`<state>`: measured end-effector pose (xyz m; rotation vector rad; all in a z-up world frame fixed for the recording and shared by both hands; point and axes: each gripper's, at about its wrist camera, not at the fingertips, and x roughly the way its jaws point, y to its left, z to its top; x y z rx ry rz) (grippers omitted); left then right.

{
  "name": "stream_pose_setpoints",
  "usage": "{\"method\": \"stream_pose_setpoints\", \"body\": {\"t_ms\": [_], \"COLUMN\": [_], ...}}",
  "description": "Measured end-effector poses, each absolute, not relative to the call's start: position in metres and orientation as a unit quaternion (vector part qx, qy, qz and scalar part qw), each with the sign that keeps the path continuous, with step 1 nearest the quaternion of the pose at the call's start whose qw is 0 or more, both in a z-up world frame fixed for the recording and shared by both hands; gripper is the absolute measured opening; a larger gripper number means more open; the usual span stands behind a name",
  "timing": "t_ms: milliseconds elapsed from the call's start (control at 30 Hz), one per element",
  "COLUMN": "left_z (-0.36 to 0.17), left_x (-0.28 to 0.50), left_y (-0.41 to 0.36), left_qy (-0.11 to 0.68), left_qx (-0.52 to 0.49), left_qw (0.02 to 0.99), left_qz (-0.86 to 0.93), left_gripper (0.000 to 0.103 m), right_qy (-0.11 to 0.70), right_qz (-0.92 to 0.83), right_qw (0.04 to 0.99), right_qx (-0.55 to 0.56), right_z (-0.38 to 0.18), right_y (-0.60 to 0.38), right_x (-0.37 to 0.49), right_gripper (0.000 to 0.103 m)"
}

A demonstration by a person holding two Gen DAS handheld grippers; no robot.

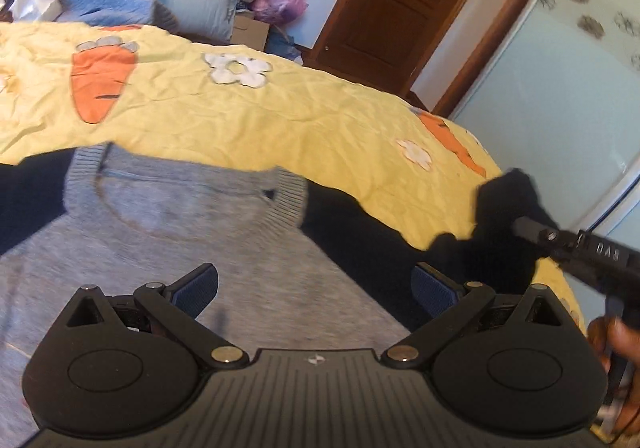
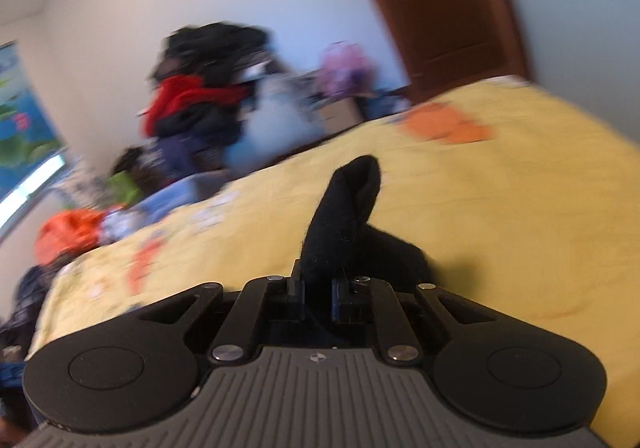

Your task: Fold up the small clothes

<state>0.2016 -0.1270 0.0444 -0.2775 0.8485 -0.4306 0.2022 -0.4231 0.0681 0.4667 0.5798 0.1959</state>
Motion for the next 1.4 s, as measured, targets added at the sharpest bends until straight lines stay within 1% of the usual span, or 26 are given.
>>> {"method": "stream_pose_setpoints", "body": {"t_ms": [233,400,467,633,733,767,800,833,867,933,967,1067,1167,1400], "left_z": [0.051,0.04,0.034,0.021,0.027,0.028,0.027,0.024,0.02,0.016,0.015,0.015,0.024,0.063], "left_x": [0.226,0.248,0.253,0.281,0.29,0.292,0.295,0.299,0.303,0.306,0.305,0.301,0.295,0.289], "left_y": [-0.058,-0.036,-0.036,-0.06,-0.075,-0.082,-0.087,-0.092,-0.096,-0.098,-0.098,-0.092,-0.082,-0.041], "left_qy": [0.412,0.465,0.481,0.531,0.522,0.524,0.53,0.543,0.559,0.563,0.56,0.55,0.533,0.506], "left_qx": [-0.192,-0.227,-0.243,-0.227,-0.209,-0.195,-0.188,-0.18,-0.173,-0.157,-0.152,-0.164,-0.171,-0.144], "left_qw": [0.868,0.827,0.807,0.777,0.787,0.784,0.781,0.774,0.766,0.777,0.779,0.782,0.793,0.813], "left_qz": [-0.198,-0.218,-0.241,-0.251,-0.254,-0.267,-0.272,-0.272,-0.265,-0.236,-0.236,-0.244,-0.242,-0.249], "left_gripper": [0.103,0.103,0.103,0.103,0.103,0.101,0.096,0.07,0.036,0.017,0.012,0.008,0.008,0.008], "right_qy": [0.325,0.359,0.355,0.349,0.337,0.338,0.336,0.333,0.332,0.329,0.33,0.329,0.318,0.287], "right_qz": [0.19,0.175,0.164,0.168,0.17,0.174,0.174,0.172,0.172,0.168,0.167,0.16,0.16,0.189], "right_qw": [0.902,0.905,0.915,0.92,0.925,0.924,0.925,0.927,0.927,0.929,0.929,0.93,0.934,0.938], "right_qx": [0.212,0.145,0.098,0.062,0.04,0.037,0.031,0.028,0.028,0.025,0.027,0.035,0.034,0.044], "right_z": [0.059,0.038,0.029,0.021,0.021,0.021,0.021,0.022,0.022,0.023,0.023,0.026,0.034,0.066], "right_y": [-0.285,-0.22,-0.206,-0.194,-0.186,-0.184,-0.183,-0.182,-0.181,-0.181,-0.181,-0.18,-0.174,-0.138], "right_x": [0.235,0.246,0.239,0.223,0.218,0.218,0.216,0.214,0.213,0.21,0.209,0.204,0.2,0.191], "right_gripper": [0.018,0.018,0.018,0.018,0.018,0.018,0.018,0.018,0.018,0.018,0.018,0.018,0.018,0.018]}}
